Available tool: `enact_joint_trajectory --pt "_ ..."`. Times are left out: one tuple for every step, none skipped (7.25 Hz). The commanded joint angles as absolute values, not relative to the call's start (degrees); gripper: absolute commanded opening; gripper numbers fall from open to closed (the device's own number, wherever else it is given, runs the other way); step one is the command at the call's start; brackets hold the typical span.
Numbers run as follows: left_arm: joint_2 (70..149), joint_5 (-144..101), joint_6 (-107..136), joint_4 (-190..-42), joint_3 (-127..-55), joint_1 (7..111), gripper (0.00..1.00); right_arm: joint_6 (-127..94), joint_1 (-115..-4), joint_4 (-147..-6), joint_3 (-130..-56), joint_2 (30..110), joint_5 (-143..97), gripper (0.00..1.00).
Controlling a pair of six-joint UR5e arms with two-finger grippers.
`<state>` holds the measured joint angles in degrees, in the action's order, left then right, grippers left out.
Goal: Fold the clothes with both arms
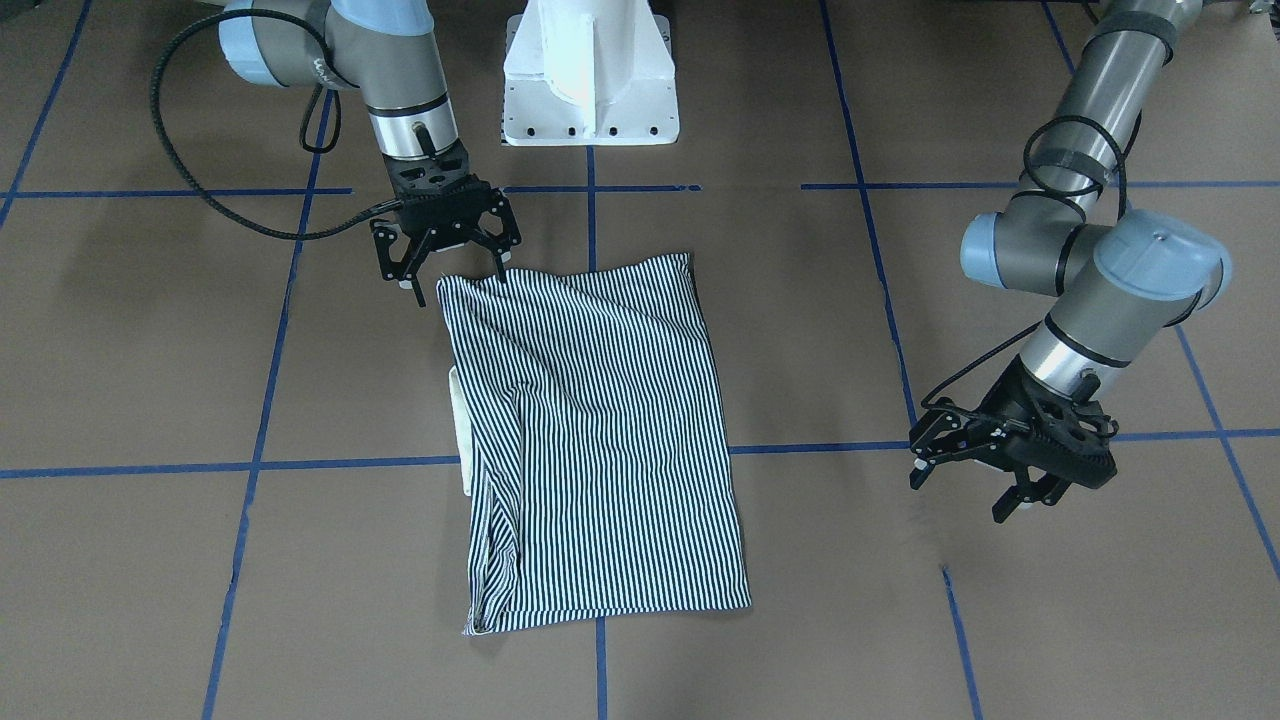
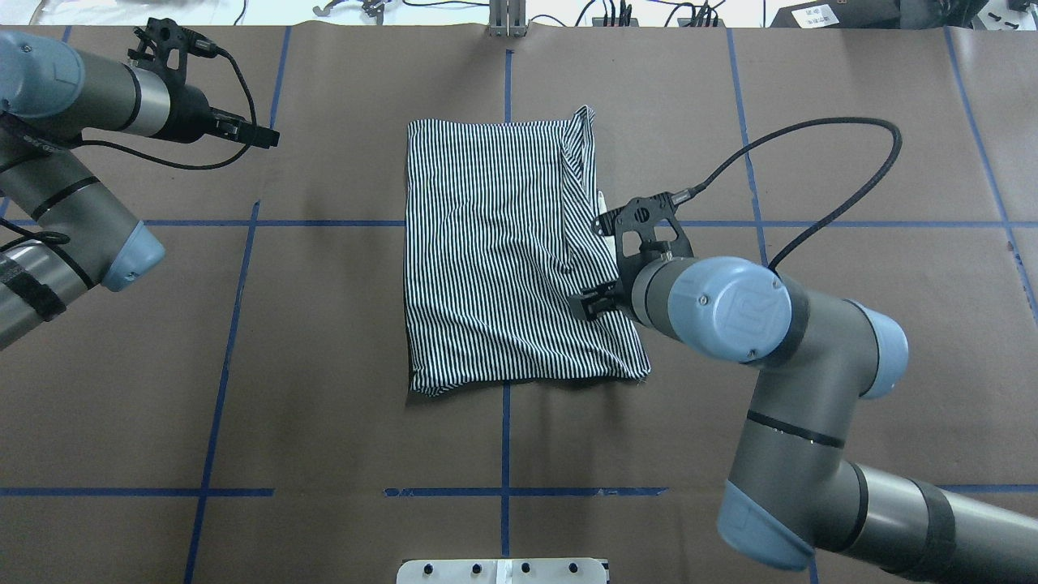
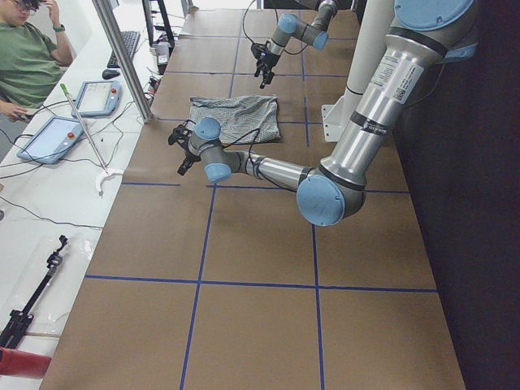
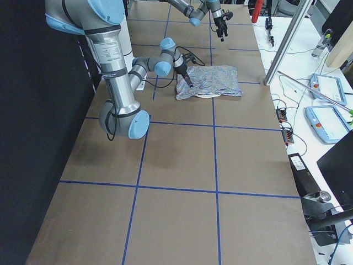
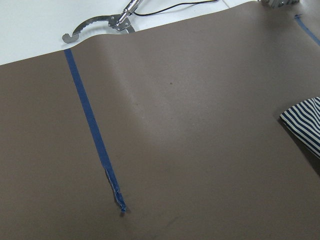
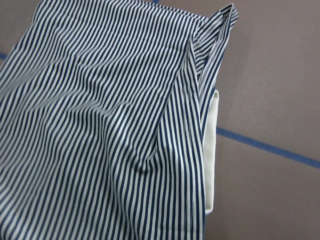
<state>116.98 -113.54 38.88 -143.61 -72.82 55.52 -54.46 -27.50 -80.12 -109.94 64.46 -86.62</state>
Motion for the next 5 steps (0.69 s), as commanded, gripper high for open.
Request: enact_joint_trajectory --pt "117.33 -113.64 41.39 -143.61 -72.95 55.46 1.0 -60.54 -34.42 -80.07 -101.15 55.43 -91.92 0.97" --pt "117.25 -113.64 41.4 -143.53 -72.95 55.46 1.0 -60.64 -36.54 -76.67 -90.55 48.93 -92.02 0.9" --pt "117.25 -113.64 41.4 -143.53 -72.95 55.46 1.0 -61.25 -37.69 -66.63 -80.35 45.65 -93.15 0.84" --pt "117.16 -113.64 41.48 -143.61 -72.86 55.46 1.0 -61.35 -38.58 -59.31 -73.55 44.05 -94.12 0.7" --pt "117.07 -113.64 41.57 -143.61 -72.77 55.55 1.0 -61.35 -39.37 -57.93 -71.39 43.42 -96.22 0.69"
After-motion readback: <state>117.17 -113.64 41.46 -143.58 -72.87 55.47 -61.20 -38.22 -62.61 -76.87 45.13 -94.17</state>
